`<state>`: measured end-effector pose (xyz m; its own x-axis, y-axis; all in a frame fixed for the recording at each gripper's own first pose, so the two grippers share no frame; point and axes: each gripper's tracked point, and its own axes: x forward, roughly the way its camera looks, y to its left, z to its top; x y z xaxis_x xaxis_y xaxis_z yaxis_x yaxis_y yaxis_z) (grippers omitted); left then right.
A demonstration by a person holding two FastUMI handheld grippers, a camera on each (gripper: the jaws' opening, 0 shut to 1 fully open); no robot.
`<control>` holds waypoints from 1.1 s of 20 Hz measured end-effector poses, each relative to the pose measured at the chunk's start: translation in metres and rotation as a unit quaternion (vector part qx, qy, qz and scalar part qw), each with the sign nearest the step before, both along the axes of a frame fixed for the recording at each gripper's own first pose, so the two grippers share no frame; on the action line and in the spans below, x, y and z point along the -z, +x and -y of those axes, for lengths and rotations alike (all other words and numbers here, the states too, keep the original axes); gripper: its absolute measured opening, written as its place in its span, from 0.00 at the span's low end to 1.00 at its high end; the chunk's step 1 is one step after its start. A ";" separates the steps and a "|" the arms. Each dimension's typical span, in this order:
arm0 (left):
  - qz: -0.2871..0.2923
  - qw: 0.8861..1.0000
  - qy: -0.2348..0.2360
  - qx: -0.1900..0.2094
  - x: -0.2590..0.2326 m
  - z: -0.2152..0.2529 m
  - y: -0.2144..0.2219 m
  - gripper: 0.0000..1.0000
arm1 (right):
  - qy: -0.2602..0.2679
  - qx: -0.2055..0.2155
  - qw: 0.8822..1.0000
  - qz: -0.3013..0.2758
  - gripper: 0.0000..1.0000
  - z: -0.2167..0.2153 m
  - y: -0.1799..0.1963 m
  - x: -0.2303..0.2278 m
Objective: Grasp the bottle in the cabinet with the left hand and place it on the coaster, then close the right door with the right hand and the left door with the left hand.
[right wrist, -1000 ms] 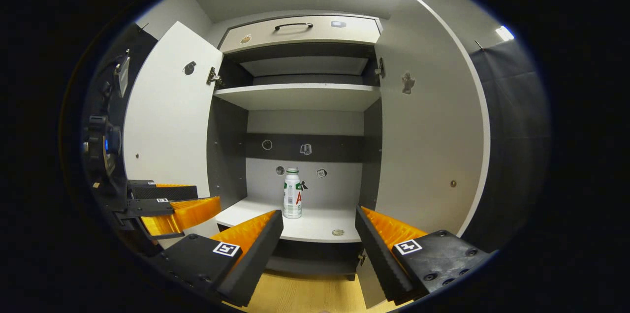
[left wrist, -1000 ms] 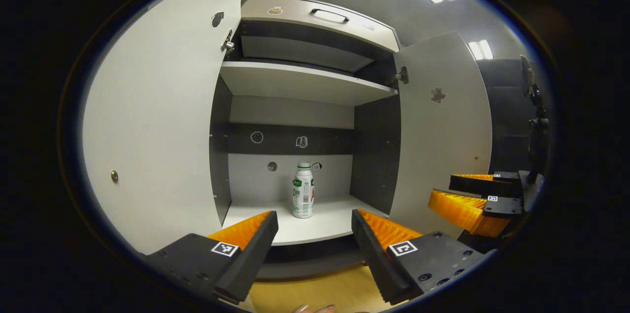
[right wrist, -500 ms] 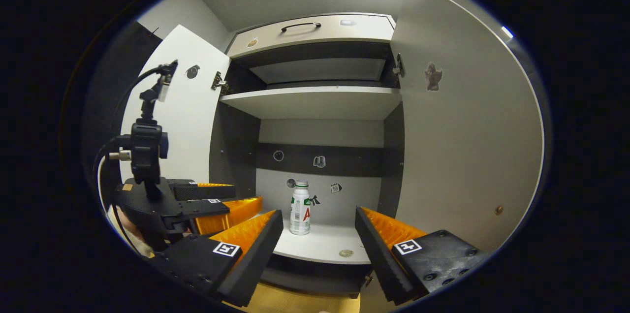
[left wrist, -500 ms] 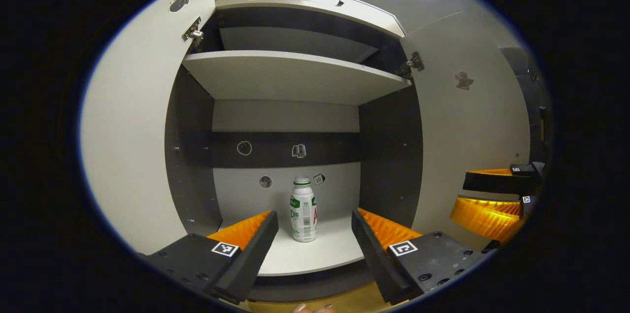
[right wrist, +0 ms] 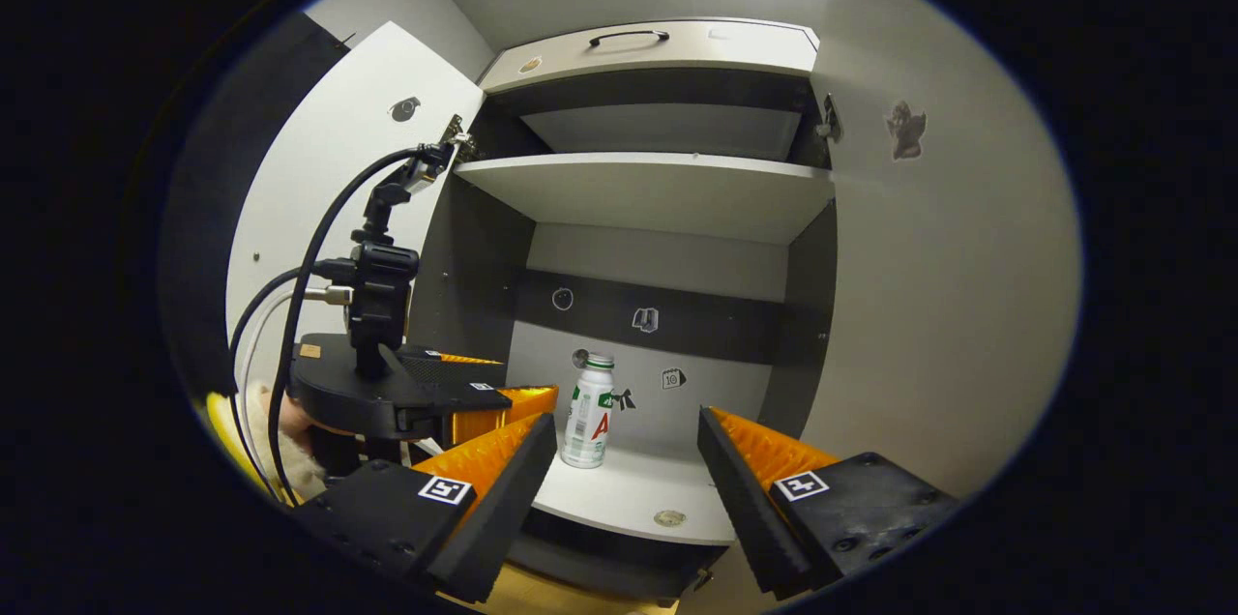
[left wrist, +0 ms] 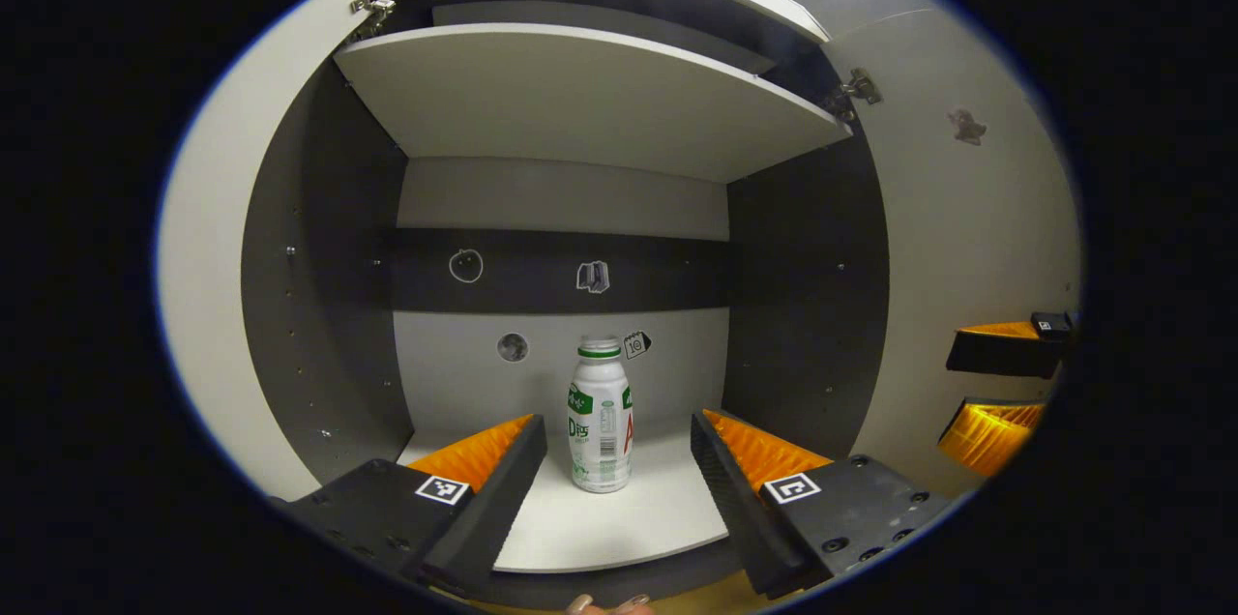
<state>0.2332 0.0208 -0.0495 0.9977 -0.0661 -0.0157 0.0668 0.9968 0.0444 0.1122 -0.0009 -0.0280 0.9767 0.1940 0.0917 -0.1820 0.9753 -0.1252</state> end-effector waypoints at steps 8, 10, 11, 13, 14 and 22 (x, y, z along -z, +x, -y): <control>-0.008 1.000 0.019 -0.002 0.020 -0.004 0.057 0.95 | -0.028 -0.014 0.999 -0.022 0.98 -0.003 0.039 0.035; -0.010 1.000 0.026 0.000 0.026 -0.004 0.069 0.95 | -0.025 -0.019 0.999 -0.028 0.98 -0.003 0.045 0.041; -0.007 1.000 0.031 0.000 0.026 -0.004 0.075 0.95 | -0.028 -0.018 0.999 -0.024 0.98 -0.001 0.049 0.042; -0.001 0.999 0.042 -0.002 0.027 -0.007 0.088 0.95 | -0.027 -0.017 0.999 -0.025 0.98 0.002 0.056 0.046; 0.001 0.999 0.048 -0.009 0.028 -0.011 0.093 0.95 | -0.024 -0.018 0.999 -0.028 0.98 0.003 0.058 0.048; -0.016 0.998 0.054 -0.013 0.053 -0.014 0.127 0.98 | -0.007 -0.004 0.999 -0.044 0.98 0.019 0.084 0.065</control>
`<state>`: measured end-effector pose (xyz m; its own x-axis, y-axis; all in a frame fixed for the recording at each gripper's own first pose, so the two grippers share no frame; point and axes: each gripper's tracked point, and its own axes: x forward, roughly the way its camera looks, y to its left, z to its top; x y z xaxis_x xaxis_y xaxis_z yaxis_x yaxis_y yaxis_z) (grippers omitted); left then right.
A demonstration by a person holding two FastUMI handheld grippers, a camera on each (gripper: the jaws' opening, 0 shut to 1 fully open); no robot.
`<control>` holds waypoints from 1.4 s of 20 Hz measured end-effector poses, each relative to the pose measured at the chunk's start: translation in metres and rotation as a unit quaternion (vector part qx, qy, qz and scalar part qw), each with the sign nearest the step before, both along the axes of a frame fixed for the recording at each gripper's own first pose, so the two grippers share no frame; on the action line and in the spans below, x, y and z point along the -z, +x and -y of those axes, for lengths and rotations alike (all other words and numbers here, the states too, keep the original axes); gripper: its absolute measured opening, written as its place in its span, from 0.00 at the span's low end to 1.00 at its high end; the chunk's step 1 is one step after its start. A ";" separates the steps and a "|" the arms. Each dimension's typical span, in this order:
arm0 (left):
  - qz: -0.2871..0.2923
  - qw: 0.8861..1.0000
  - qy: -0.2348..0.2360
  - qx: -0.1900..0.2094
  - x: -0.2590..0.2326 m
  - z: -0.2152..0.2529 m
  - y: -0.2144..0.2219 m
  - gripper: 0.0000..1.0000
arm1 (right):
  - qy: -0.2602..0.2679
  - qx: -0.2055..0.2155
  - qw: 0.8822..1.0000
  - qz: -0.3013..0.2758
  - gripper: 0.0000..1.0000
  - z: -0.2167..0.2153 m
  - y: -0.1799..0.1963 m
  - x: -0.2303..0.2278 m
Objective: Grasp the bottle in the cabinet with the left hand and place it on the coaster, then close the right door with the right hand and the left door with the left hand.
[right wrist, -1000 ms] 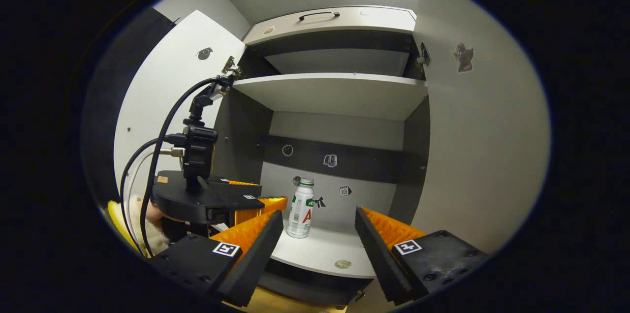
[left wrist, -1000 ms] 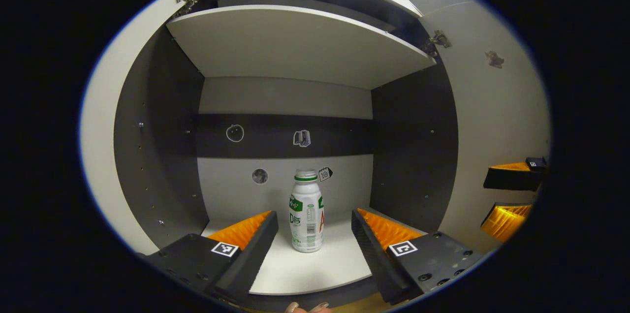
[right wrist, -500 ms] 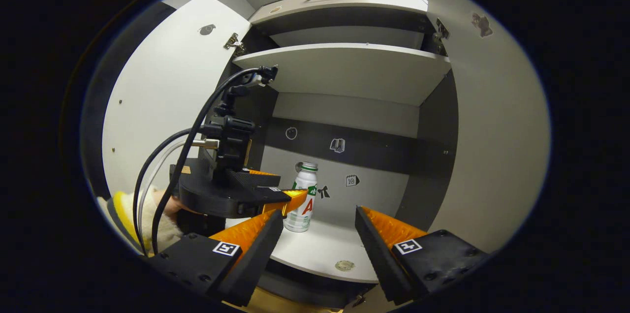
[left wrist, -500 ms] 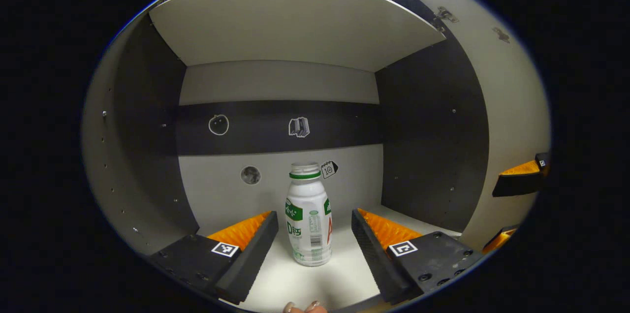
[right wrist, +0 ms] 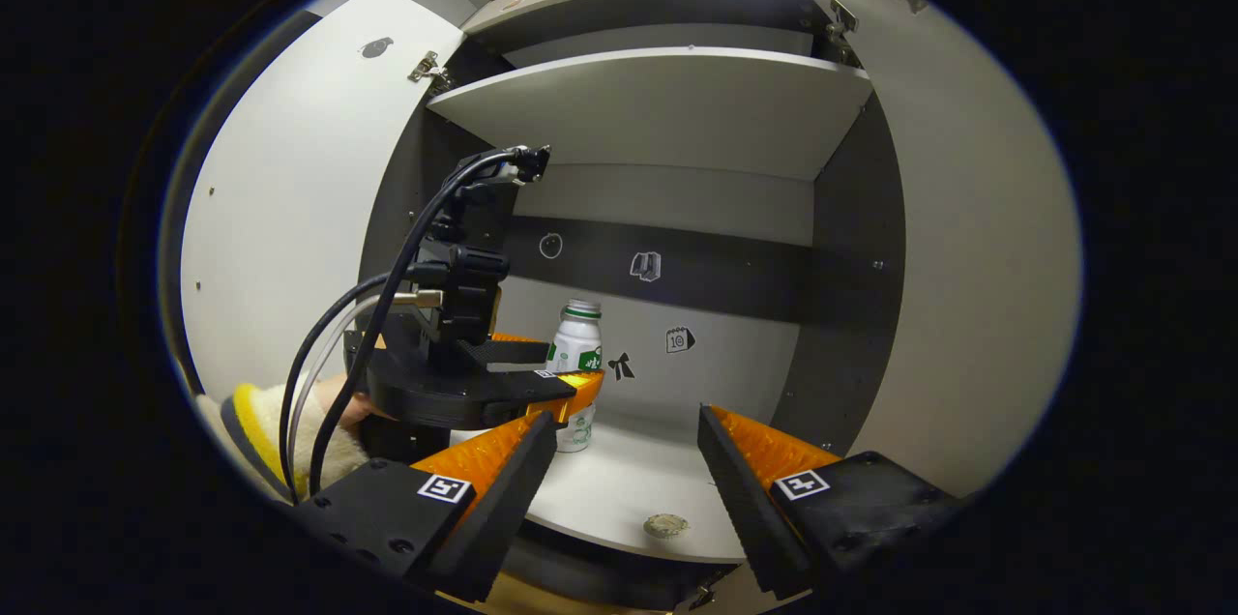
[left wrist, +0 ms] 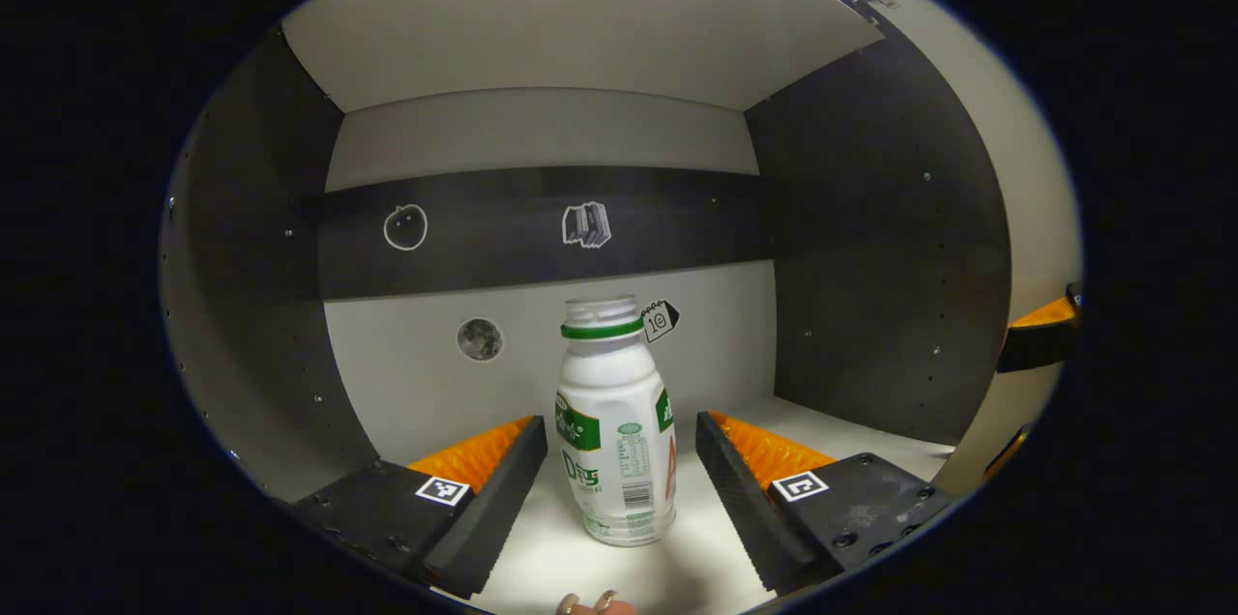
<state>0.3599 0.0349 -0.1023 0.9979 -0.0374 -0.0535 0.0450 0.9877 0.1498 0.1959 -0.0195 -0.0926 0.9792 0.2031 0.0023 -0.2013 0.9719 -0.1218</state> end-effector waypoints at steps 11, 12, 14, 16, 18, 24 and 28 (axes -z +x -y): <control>-0.004 0.999 -0.050 0.006 0.007 -0.002 0.013 0.78 | 0.014 -0.002 1.000 -0.007 0.98 0.001 0.004 0.004; -0.002 0.999 -0.047 0.007 0.004 -0.001 0.012 0.78 | 0.017 -0.001 1.000 -0.005 0.98 0.001 0.003 0.002; 0.010 0.999 -0.047 0.007 -0.007 0.000 0.006 0.78 | 0.021 0.000 1.000 0.001 0.98 0.001 -0.002 -0.005; 0.020 0.999 -0.048 0.010 -0.020 0.004 -0.006 0.78 | 0.022 0.002 1.000 0.010 0.98 0.000 -0.009 -0.014; 0.029 0.998 -0.045 0.012 -0.034 0.006 -0.023 0.78 | 0.027 0.004 0.999 0.016 0.98 -0.001 -0.020 -0.023; 0.057 0.998 -0.034 0.011 -0.076 0.010 -0.085 0.78 | 0.035 0.009 0.998 0.049 0.98 -0.010 -0.063 -0.060; 0.063 0.998 -0.023 0.009 -0.091 0.017 -0.126 0.78 | 0.036 0.007 0.998 0.055 0.98 -0.021 -0.099 -0.071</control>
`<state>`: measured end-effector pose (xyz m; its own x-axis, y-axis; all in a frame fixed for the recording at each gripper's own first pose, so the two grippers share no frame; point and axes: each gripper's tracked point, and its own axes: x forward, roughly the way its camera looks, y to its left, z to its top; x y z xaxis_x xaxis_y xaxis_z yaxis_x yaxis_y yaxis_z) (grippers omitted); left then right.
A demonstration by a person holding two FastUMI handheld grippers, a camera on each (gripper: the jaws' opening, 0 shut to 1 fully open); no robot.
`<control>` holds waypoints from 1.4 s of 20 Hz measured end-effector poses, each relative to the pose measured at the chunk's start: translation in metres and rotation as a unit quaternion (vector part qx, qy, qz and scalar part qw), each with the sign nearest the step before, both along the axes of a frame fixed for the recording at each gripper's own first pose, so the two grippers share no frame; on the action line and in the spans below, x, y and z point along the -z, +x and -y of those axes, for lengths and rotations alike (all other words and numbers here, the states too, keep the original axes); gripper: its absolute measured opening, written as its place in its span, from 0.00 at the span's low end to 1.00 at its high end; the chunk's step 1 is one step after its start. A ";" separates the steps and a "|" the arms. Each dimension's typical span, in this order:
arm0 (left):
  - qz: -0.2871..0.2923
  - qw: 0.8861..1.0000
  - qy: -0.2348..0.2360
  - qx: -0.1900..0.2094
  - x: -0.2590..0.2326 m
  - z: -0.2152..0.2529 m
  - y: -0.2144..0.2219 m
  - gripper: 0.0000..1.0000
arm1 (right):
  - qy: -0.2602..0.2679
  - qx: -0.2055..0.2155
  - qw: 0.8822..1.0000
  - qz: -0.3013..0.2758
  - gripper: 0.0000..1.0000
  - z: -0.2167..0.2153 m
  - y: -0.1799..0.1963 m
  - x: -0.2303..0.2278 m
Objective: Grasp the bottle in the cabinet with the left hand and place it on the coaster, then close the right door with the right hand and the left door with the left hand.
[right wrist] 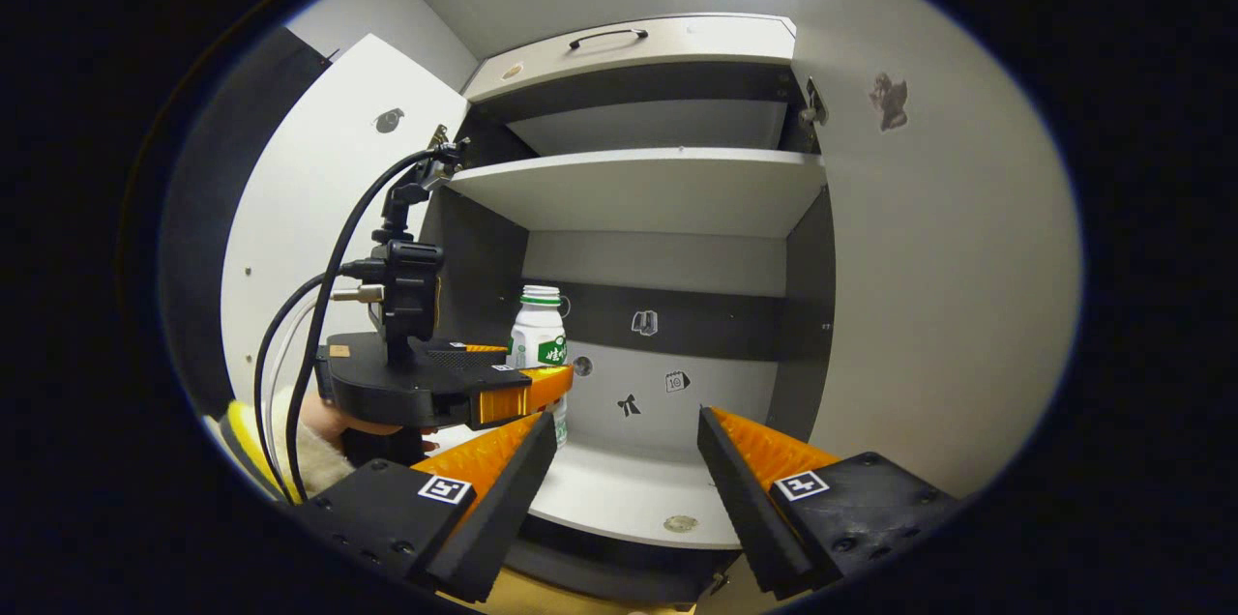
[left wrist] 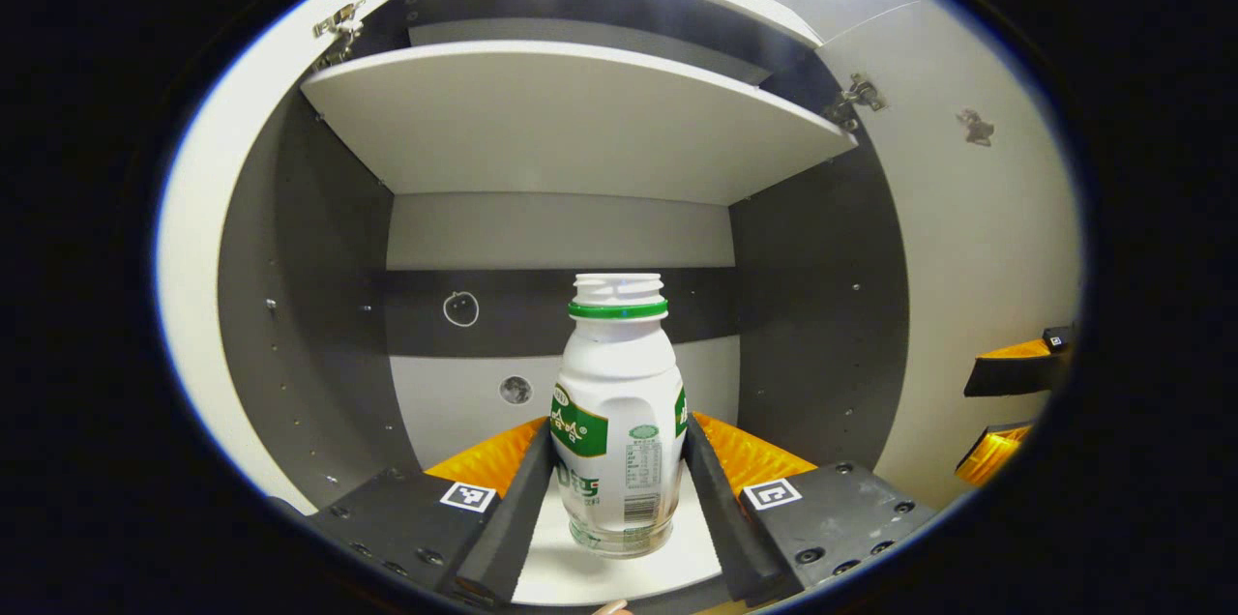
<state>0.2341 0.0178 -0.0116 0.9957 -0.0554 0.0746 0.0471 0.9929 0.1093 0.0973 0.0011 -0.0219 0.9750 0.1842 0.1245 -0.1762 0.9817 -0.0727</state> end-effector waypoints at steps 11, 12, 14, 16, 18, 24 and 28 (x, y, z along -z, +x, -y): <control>-0.014 0.999 -0.009 0.038 0.014 0.025 -0.105 0.78 | 0.018 0.071 0.997 -0.003 0.98 -0.003 -0.094 -0.005; -0.017 0.999 -0.012 0.044 0.020 0.029 -0.115 0.79 | 0.015 0.090 0.996 -0.009 0.97 0.005 -0.102 0.000; -0.021 0.998 -0.016 0.059 0.036 0.037 -0.134 0.78 | 0.016 0.128 0.991 -0.023 0.97 0.020 -0.115 0.009; -0.025 0.996 -0.025 0.081 0.057 0.047 -0.151 0.78 | 0.026 0.151 0.988 -0.034 0.98 0.033 -0.135 0.022; -0.035 0.993 -0.037 0.111 0.083 0.060 -0.166 0.79 | 0.037 0.166 0.984 -0.048 0.97 0.043 -0.146 0.038; -0.052 0.989 -0.021 0.137 0.156 0.090 -0.215 0.79 | 0.011 0.172 0.982 -0.081 0.98 0.061 -0.171 0.087; -0.070 0.989 -0.030 0.124 0.212 0.103 -0.251 0.79 | -0.015 0.143 0.982 -0.120 0.98 0.063 -0.180 0.131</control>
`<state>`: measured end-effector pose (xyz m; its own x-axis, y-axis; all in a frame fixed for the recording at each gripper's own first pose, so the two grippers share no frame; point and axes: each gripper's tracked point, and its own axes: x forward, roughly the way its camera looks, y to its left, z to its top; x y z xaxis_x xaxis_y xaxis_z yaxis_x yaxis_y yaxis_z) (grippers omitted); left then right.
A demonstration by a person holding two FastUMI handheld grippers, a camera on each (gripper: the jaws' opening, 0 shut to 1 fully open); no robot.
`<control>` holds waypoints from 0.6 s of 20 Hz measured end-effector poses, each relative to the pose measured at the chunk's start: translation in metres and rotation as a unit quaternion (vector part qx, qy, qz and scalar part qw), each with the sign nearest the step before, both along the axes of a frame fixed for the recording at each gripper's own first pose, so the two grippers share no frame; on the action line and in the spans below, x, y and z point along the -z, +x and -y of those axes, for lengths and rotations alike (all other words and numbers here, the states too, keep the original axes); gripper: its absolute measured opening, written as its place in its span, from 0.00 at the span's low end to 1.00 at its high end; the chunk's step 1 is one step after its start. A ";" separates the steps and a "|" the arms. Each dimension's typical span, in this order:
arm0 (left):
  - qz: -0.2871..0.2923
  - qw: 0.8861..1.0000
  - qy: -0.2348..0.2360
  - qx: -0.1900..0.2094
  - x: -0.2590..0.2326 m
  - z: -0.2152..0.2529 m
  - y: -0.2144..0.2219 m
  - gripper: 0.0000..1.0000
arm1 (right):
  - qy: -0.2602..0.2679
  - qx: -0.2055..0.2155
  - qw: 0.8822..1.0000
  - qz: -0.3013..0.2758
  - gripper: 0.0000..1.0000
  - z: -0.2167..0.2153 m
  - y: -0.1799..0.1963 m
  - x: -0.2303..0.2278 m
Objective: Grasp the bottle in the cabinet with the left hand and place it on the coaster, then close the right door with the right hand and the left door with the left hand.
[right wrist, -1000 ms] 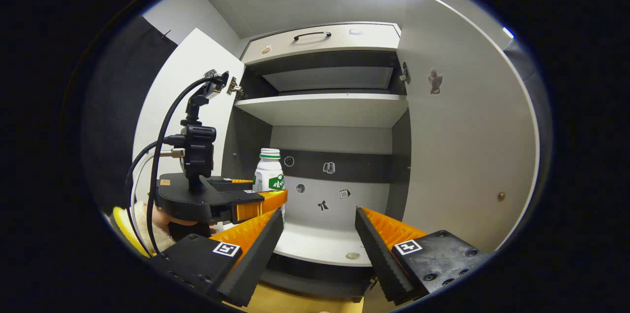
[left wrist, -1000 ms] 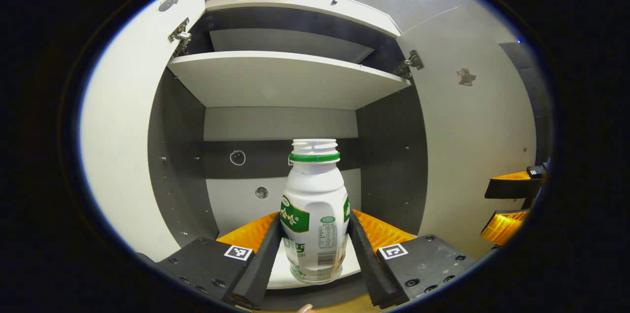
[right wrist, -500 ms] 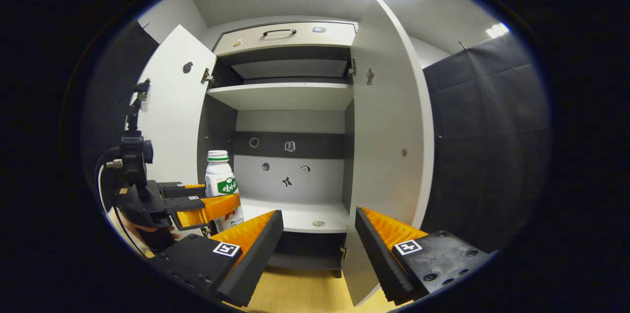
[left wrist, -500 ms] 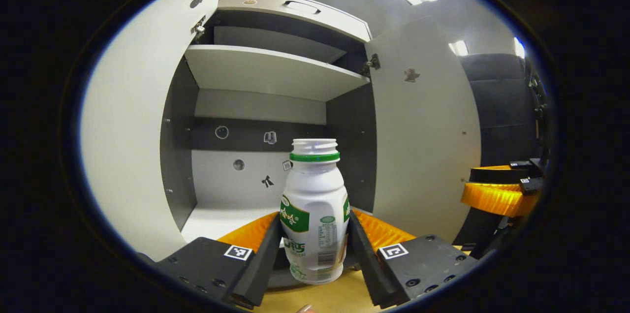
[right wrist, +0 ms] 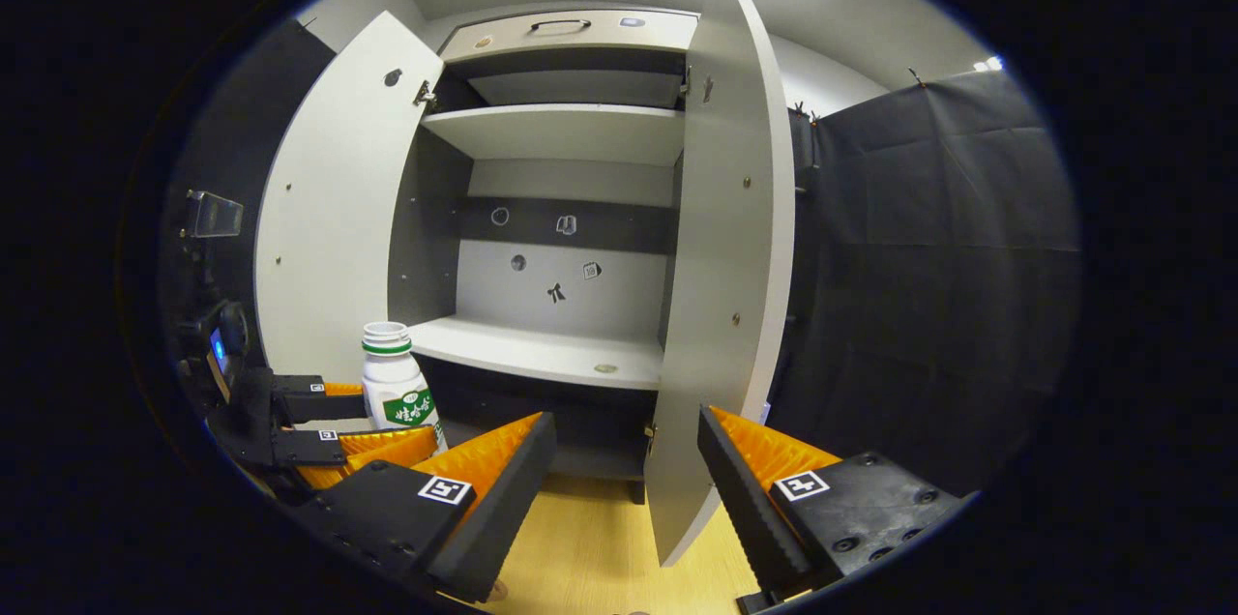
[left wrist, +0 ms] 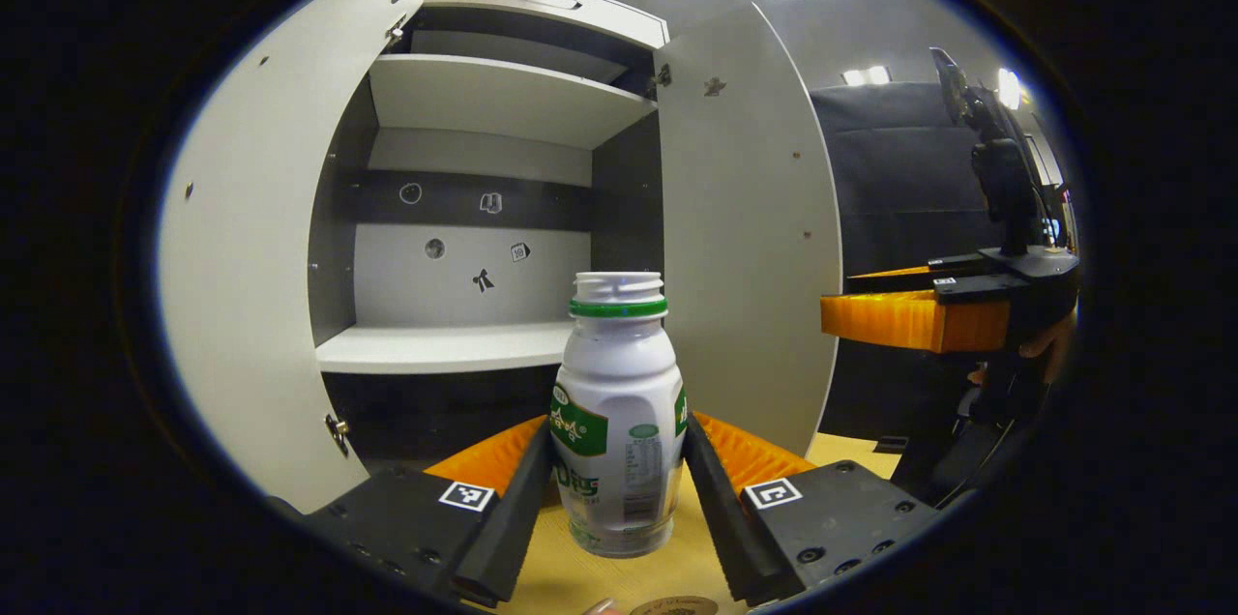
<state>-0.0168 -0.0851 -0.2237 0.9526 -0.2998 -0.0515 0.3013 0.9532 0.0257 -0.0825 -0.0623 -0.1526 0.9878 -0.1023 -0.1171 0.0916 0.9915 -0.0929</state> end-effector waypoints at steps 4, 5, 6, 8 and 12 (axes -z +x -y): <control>-0.009 1.000 -0.020 -0.018 0.058 0.014 -0.031 0.79 | 0.019 -0.022 0.999 -0.021 0.98 0.004 -0.013 0.035; -0.006 0.999 -0.022 -0.031 0.071 0.014 -0.036 0.79 | 0.026 -0.021 0.999 -0.034 0.98 0.007 -0.016 0.050; 0.000 0.999 -0.024 -0.042 0.081 0.016 -0.041 0.80 | 0.034 -0.020 0.998 -0.048 0.98 0.011 -0.019 0.064; 0.008 0.998 -0.028 -0.055 0.103 0.022 -0.047 0.80 | 0.054 -0.016 0.996 -0.065 0.98 0.018 -0.025 0.083; 0.003 0.997 -0.019 -0.072 0.144 0.029 -0.055 0.80 | 0.076 -0.015 0.994 -0.080 0.98 0.023 -0.033 0.110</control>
<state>-0.0716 -0.1140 -0.3674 0.9861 -0.1619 -0.0375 0.1616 0.9868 -0.0107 -0.1155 -0.0849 -0.2621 0.9579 -0.0423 -0.2841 0.0578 0.9973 0.0463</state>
